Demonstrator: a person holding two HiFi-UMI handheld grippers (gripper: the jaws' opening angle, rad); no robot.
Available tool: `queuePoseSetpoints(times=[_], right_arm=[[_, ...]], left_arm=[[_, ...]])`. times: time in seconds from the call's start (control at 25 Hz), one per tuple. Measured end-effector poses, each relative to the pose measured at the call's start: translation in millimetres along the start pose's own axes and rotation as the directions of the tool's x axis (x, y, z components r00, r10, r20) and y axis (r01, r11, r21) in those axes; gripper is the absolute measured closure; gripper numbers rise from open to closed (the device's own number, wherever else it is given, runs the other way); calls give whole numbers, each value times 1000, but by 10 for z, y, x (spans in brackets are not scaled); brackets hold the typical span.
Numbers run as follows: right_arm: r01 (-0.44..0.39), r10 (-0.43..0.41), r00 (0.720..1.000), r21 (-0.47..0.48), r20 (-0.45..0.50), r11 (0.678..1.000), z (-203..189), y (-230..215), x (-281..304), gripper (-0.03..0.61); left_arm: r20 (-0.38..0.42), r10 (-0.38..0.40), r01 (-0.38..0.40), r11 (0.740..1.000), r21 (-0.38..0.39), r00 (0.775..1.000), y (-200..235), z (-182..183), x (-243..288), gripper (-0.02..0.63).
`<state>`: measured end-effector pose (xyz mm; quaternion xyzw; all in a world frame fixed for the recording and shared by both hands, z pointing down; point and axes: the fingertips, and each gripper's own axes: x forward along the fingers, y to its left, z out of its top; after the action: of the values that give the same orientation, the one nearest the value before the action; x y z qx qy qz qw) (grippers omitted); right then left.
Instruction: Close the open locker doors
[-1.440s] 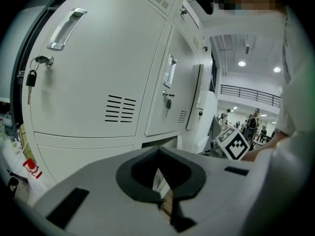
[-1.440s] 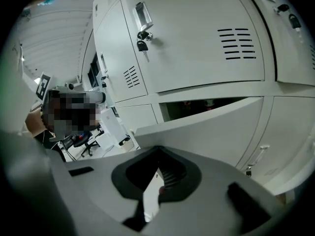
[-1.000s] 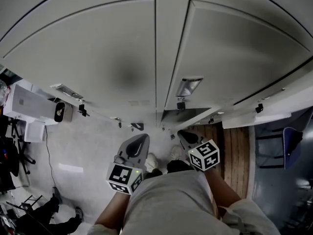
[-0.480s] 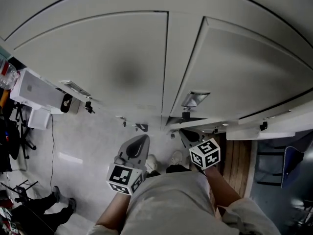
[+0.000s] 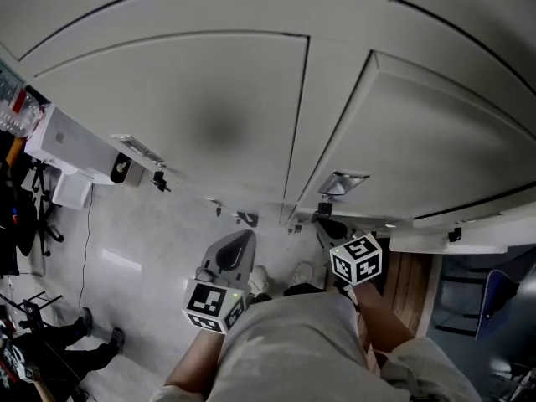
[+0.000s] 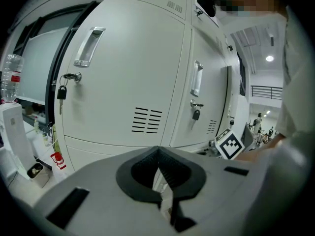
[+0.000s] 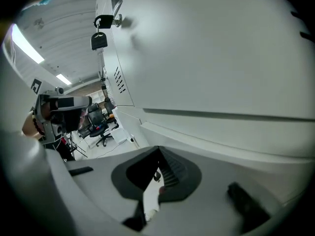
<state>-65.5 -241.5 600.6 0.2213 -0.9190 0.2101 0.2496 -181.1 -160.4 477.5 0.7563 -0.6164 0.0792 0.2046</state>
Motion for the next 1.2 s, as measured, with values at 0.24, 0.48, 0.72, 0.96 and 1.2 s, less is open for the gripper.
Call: queuePoseSetpoints(times=[0.24, 0.48, 0.72, 0.96, 1.2], right_arm=[[-10, 10, 1000, -4, -9, 1000, 42, -69, 64, 552], [-21, 21, 1000, -8, -22, 1000, 31, -49, 106, 552], [-22, 21, 999, -11, -26, 1000, 28, -49, 107, 552], [-15, 15, 1000, -7, -17, 1000, 43, -48, 98, 552], [-1, 1, 1000, -5, -4, 1000, 47, -22, 12, 552]], left_arm=[[5, 25, -25, 1000, -10, 1000, 48, 10, 3, 600], [7, 36, -36, 999, -17, 999, 79, 16, 13, 600], [5, 28, -28, 1000, -14, 1000, 67, 17, 40, 600], [-3, 15, -15, 1000, -8, 1000, 56, 13, 54, 600], [-7, -10, 10, 1000, 1, 1000, 24, 16, 73, 600]])
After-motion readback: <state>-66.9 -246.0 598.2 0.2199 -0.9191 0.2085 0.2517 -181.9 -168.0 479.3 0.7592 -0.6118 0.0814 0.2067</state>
